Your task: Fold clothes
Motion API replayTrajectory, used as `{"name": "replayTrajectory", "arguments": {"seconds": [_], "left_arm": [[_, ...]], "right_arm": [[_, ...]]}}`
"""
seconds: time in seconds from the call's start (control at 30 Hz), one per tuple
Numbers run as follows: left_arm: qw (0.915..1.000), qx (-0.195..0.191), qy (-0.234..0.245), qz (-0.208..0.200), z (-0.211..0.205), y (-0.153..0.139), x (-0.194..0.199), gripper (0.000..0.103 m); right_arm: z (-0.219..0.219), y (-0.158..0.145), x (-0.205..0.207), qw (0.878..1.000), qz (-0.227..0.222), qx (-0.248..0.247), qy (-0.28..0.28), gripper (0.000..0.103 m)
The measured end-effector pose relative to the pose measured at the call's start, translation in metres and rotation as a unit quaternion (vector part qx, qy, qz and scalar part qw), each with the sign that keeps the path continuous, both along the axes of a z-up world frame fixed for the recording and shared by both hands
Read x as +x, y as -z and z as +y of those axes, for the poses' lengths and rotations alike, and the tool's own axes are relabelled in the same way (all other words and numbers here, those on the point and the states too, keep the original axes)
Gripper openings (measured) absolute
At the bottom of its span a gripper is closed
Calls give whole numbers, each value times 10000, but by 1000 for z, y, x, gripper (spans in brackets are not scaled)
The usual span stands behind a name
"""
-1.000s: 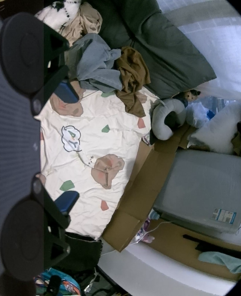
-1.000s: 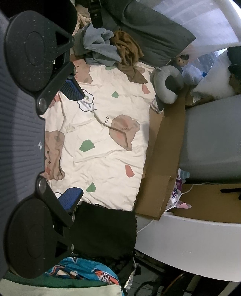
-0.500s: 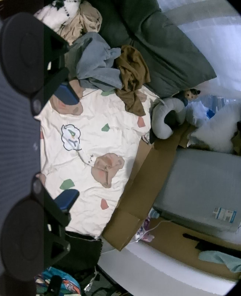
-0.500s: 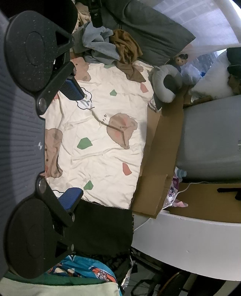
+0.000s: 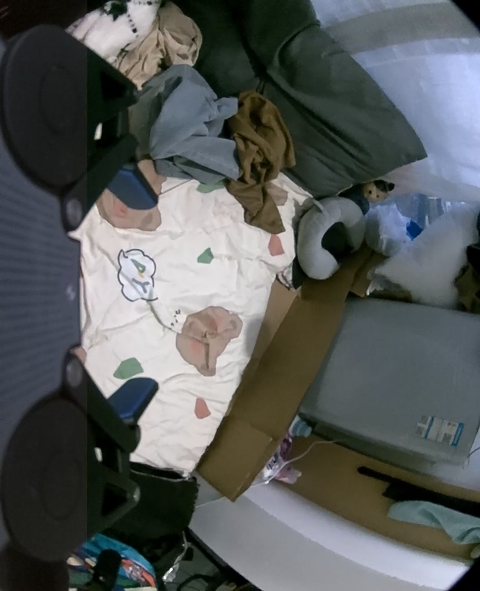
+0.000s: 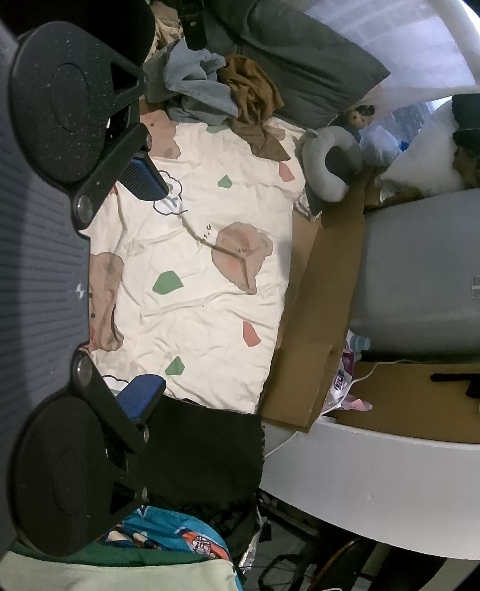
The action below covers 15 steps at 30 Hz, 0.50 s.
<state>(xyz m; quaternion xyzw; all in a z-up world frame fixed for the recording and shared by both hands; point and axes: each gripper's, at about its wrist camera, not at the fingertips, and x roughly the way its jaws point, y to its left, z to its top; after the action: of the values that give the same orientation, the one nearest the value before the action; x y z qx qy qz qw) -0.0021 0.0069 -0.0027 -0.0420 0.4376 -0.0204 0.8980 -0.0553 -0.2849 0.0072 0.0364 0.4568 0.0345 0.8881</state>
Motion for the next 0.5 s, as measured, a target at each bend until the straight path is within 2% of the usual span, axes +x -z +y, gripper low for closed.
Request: {"name": "replayTrajectory", "arguments": {"seconds": [0.5], "left_arm": [[10000, -34, 0, 17, 0, 0, 3, 99]], "right_arm": [[0, 1, 2, 10000, 14, 13, -19, 103]]}}
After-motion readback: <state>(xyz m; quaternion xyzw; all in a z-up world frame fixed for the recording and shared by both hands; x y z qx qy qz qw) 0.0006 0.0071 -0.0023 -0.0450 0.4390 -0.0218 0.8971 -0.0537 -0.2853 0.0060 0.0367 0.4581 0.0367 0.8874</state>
